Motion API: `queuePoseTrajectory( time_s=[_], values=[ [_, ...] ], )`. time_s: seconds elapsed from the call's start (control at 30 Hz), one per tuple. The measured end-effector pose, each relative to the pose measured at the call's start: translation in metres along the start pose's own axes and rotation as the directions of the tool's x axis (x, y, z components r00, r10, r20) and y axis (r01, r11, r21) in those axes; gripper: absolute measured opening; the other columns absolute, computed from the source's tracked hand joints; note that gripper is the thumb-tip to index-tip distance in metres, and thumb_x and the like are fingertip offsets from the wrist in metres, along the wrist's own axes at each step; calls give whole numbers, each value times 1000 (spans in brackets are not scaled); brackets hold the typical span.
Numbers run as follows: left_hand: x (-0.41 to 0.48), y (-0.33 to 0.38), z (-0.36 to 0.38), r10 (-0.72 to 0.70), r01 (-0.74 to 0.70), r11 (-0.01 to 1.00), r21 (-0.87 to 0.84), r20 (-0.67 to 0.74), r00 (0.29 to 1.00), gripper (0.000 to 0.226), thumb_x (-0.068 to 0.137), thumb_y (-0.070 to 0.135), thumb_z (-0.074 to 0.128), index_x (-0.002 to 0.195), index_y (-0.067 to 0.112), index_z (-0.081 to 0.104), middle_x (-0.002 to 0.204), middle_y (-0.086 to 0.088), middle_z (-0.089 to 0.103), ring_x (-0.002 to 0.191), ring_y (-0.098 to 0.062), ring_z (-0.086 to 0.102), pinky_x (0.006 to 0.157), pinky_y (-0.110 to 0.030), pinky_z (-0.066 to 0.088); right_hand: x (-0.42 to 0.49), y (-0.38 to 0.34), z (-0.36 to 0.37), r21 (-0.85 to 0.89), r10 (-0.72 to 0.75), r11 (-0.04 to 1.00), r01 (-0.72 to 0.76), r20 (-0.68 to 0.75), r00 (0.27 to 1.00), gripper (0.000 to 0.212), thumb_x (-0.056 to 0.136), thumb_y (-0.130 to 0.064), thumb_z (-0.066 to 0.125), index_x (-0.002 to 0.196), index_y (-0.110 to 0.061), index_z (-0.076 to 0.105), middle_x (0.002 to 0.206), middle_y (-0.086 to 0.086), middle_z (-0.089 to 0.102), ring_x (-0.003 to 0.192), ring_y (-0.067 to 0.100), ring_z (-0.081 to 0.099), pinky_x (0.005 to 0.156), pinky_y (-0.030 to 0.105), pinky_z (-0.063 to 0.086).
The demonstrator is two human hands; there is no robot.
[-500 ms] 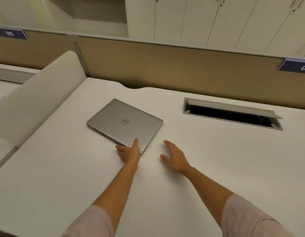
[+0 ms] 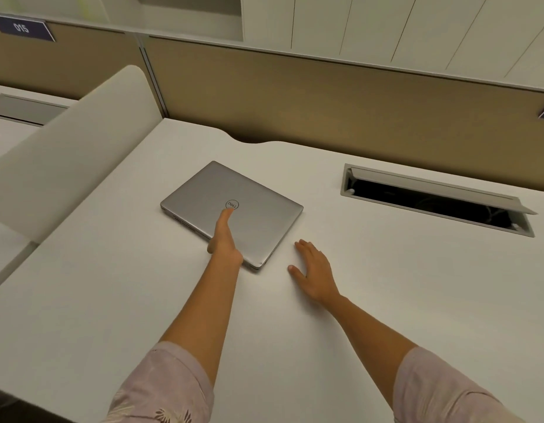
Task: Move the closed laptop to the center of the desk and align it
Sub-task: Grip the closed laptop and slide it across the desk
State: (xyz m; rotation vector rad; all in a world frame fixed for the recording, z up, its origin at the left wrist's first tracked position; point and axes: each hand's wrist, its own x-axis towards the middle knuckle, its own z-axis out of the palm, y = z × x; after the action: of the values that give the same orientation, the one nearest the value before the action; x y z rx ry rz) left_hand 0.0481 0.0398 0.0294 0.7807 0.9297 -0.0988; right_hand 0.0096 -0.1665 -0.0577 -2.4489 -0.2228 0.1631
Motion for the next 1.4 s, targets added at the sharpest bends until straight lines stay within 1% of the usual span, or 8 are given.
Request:
queuePoseTrajectory(
  time_s=[0.2,0.43,0.57,0.63,0.83,0.97,1.2,1.4],
  values=[
    [9,4,-3,6,-7,997,-83,-17,1000,63,69,26,83,127,14,60,122,-10,68,103,-32,70,80,-42,59,-12,5,9,-29,-41,999,40,-41,998,54,97,-36,47,147,-21,33,157,-4,30,148,16,17,121,37,12],
    [21,-8,0,47,-44,999,33,-128,991,49,89,25,71,132,10,54,117,-9,65,92,-28,64,75,-39,54,-18,6,0,140,1,990,-1,1,1000,51,96,-28,53,145,-20,38,153,-6,37,147,15,20,120,35,15],
    [22,-16,1,52,-41,997,65,-186,981,60,90,34,67,141,14,40,136,-8,55,114,-30,61,90,-43,55,-25,5,-8,302,51,952,-49,0,999,46,96,-26,55,140,-21,45,146,-5,47,142,15,33,117,34,24],
    [20,-25,-2,77,-64,994,83,-165,983,60,91,34,66,141,13,39,137,-9,54,107,-29,60,86,-40,54,-28,3,-11,367,79,927,-76,8,997,46,95,-26,56,139,-21,46,143,-6,49,135,12,41,115,34,30],
    [20,-28,-25,159,-143,981,133,-117,980,58,91,29,67,139,10,42,135,-10,56,113,-28,60,87,-39,54,-29,-4,-26,576,216,798,-177,1,976,43,95,-29,55,137,-25,46,133,-8,53,120,8,52,100,25,39],
    [18,-29,-52,158,-157,983,91,-2,987,17,91,22,69,99,18,55,115,-7,65,88,-18,66,64,-31,54,-20,-10,-37,701,342,658,-274,45,939,42,96,-36,51,136,-26,44,126,-4,56,111,14,60,93,29,43],
    [2,-41,-81,182,-187,981,41,115,977,13,89,23,69,99,22,61,99,1,71,76,-11,72,52,-22,57,-2,-24,-51,812,412,484,-328,119,903,49,97,-41,47,139,-17,39,128,2,54,110,20,62,94,34,49],
    [-13,-62,-102,165,-198,969,145,212,963,16,91,23,66,107,22,62,100,2,72,81,-12,71,59,-26,56,-4,-24,-58,772,405,518,-369,158,900,23,93,-40,54,90,-21,67,103,4,63,87,20,60,79,37,58]
  ],
)
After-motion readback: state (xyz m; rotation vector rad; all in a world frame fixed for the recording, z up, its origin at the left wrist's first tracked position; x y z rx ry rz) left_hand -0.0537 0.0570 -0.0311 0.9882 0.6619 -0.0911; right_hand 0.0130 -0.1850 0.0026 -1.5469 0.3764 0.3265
